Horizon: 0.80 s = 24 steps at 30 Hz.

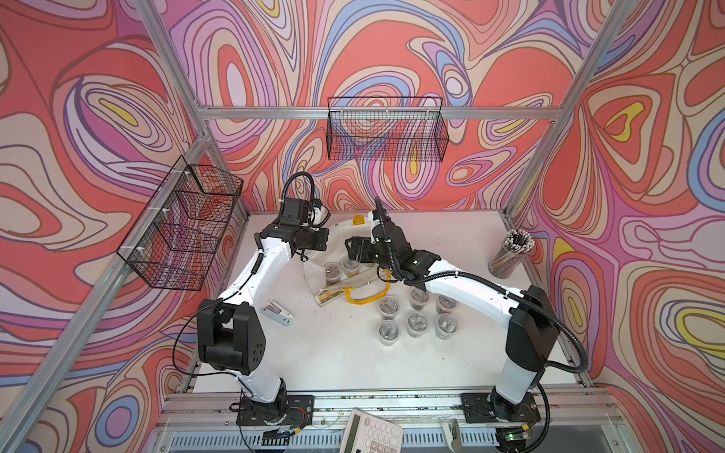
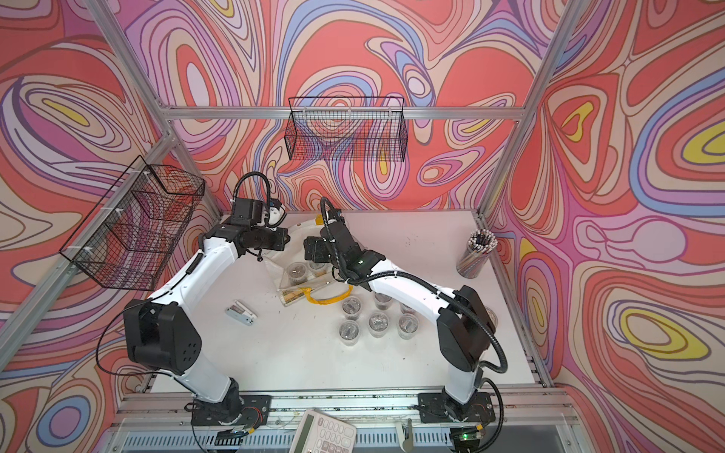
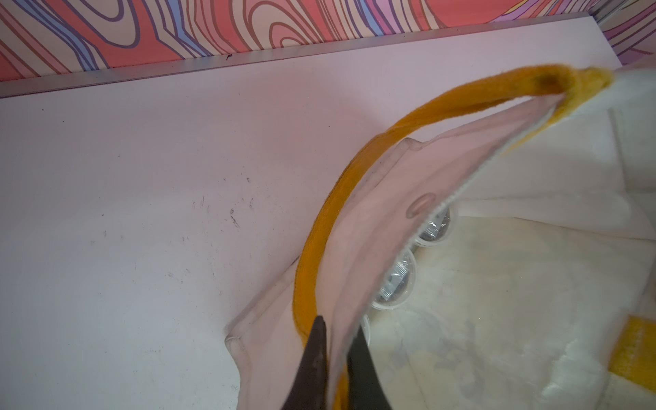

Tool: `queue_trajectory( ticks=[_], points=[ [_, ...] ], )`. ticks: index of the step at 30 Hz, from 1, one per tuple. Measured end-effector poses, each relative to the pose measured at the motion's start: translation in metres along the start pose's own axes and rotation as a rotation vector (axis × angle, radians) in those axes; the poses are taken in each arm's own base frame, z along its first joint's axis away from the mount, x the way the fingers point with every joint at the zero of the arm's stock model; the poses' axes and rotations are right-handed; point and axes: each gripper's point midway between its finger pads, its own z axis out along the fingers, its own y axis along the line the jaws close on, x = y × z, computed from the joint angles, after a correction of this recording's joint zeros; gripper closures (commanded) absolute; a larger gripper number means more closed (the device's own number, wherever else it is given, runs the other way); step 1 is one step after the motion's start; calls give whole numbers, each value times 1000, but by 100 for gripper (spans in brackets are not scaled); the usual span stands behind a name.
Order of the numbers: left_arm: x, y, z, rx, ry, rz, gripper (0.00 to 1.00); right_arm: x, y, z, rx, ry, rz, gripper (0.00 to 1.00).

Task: Take out the seed jars from the canvas bag
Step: Adjust the canvas bag at the center of the board.

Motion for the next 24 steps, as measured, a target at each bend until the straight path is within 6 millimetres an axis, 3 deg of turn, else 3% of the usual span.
queue_trajectory(
  ticks=[8,16,24],
  points=[
    [-3,-2,-12,0,-29,-3,100,30,-14,27,50,78,3,10],
    [-4,-2,-14,-3,-33,-5,100,32,-17,28,64,80,5,10],
    [-10,-7,-27,11,-65,-6,100,34,-17,46,86,94,4,10]
  ],
)
